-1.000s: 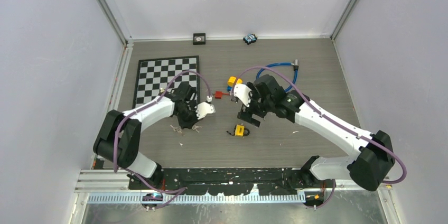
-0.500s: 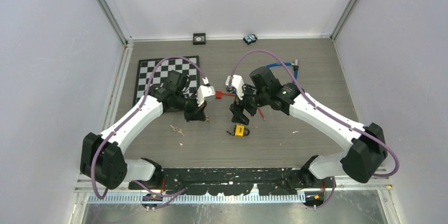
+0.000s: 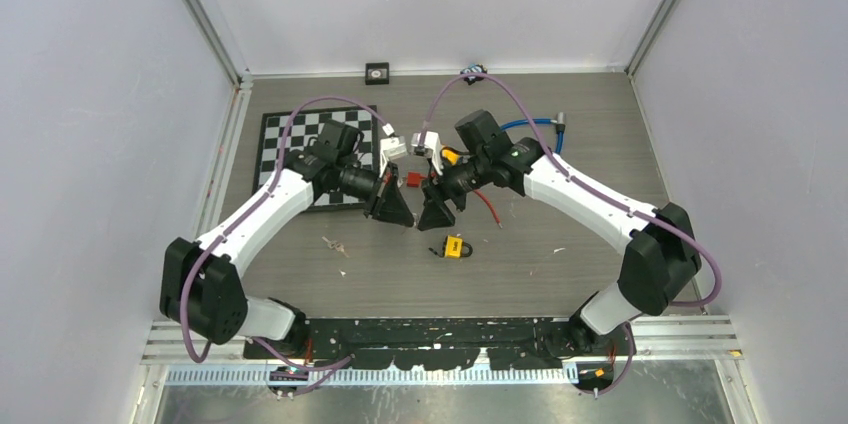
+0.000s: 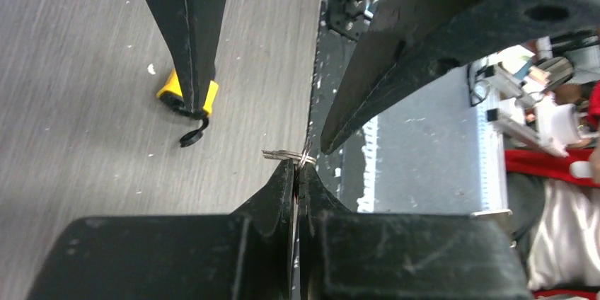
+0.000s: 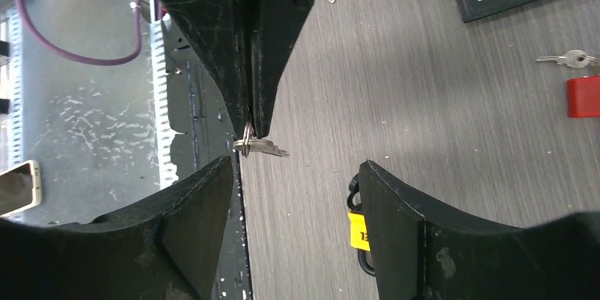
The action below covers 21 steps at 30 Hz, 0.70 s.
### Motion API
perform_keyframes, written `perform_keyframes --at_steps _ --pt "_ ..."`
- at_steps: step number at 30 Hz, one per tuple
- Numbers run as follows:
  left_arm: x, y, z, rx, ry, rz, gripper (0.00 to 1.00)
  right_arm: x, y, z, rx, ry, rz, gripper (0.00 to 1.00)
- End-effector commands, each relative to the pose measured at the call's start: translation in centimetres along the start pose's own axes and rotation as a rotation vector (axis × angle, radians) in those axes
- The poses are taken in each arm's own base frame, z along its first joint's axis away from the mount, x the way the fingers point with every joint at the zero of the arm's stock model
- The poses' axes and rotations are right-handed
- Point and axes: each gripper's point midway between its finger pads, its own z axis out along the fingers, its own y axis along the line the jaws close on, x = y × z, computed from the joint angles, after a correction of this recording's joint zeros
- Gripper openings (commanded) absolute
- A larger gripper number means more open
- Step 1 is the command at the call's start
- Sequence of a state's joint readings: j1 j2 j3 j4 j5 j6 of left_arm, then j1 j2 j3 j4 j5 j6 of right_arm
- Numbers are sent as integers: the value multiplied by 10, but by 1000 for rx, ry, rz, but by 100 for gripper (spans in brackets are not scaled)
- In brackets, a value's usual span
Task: Unlock with the key
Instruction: Pick up the key from the center of the board.
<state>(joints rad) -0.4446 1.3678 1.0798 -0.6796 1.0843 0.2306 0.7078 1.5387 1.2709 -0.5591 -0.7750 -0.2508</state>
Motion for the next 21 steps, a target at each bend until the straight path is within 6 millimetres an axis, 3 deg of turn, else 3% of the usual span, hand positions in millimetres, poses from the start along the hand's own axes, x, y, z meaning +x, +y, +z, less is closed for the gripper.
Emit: perform_keyframes --at_steps 1,10,21 --pt "-25 -17 4 112 -79 -35 0 -18 24 1 -131 -44 -27 70" --pt "-33 -26 -1 151 -164 5 0 -16 38 2 -230 -48 -28 66" --pt "-36 -22 -8 133 -225 31 0 -16 48 -5 -262 -57 -51 35"
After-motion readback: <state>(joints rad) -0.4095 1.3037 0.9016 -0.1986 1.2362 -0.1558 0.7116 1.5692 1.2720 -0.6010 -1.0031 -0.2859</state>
